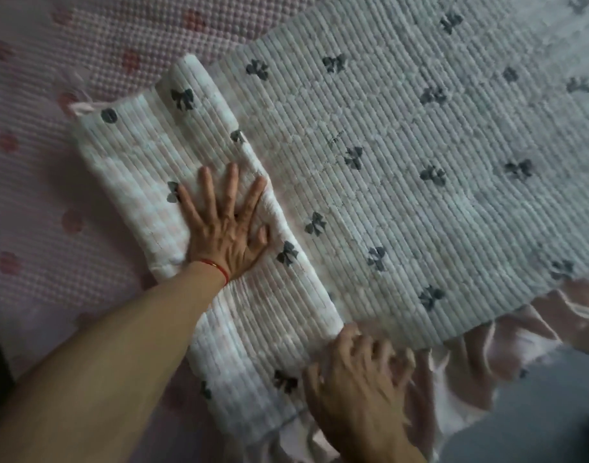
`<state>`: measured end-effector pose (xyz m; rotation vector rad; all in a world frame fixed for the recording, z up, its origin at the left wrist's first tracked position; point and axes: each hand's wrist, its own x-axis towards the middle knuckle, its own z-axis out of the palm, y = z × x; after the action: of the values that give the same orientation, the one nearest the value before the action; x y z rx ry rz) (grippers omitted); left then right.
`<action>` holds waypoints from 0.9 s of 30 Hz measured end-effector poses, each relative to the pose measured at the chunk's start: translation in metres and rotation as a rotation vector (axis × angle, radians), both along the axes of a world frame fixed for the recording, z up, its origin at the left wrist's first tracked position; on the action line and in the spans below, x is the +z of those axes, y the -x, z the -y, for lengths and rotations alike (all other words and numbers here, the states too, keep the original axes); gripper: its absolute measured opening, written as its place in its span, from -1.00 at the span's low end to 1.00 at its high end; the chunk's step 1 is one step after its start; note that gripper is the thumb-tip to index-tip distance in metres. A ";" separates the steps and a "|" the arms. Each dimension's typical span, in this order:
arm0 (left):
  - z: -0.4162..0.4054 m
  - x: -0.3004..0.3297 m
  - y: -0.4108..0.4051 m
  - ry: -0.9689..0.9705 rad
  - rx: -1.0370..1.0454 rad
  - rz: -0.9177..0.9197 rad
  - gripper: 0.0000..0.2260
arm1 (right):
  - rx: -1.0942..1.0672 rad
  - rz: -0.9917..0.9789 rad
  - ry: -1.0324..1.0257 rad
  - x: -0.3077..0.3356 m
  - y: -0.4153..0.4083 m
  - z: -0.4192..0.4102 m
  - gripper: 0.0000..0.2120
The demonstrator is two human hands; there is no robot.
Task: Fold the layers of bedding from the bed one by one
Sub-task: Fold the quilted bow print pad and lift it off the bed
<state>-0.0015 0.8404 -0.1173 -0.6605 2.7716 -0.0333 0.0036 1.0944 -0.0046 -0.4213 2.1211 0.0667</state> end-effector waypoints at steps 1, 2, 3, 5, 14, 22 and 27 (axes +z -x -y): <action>0.002 0.003 0.001 0.017 0.003 0.011 -0.31 | 0.081 -0.167 0.097 0.016 0.019 0.006 -0.62; 0.000 0.005 0.003 0.035 0.007 -0.001 -0.31 | 0.094 -0.200 0.201 0.026 0.043 0.021 -0.73; -0.007 0.008 0.004 0.033 0.049 -0.007 -0.31 | 0.165 -0.218 0.350 0.028 0.069 0.045 -0.76; -0.025 0.005 0.010 0.041 0.167 -0.062 -0.30 | 0.134 -0.169 0.593 0.022 0.111 0.114 -0.70; -0.026 -0.017 0.019 0.004 0.314 -0.143 -0.29 | 0.654 -0.355 0.565 -0.118 0.221 0.336 -0.27; -0.021 -0.017 0.019 -0.047 0.330 -0.139 -0.27 | 0.751 -0.444 0.702 -0.114 0.214 0.303 -0.30; -0.020 -0.016 0.017 -0.067 0.342 -0.163 -0.27 | 0.793 -0.423 0.556 -0.108 0.249 0.184 -0.33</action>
<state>-0.0190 0.8603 -0.1331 -1.1543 2.7543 0.1924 -0.2452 0.9104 -0.1125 -1.6858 2.2229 0.0184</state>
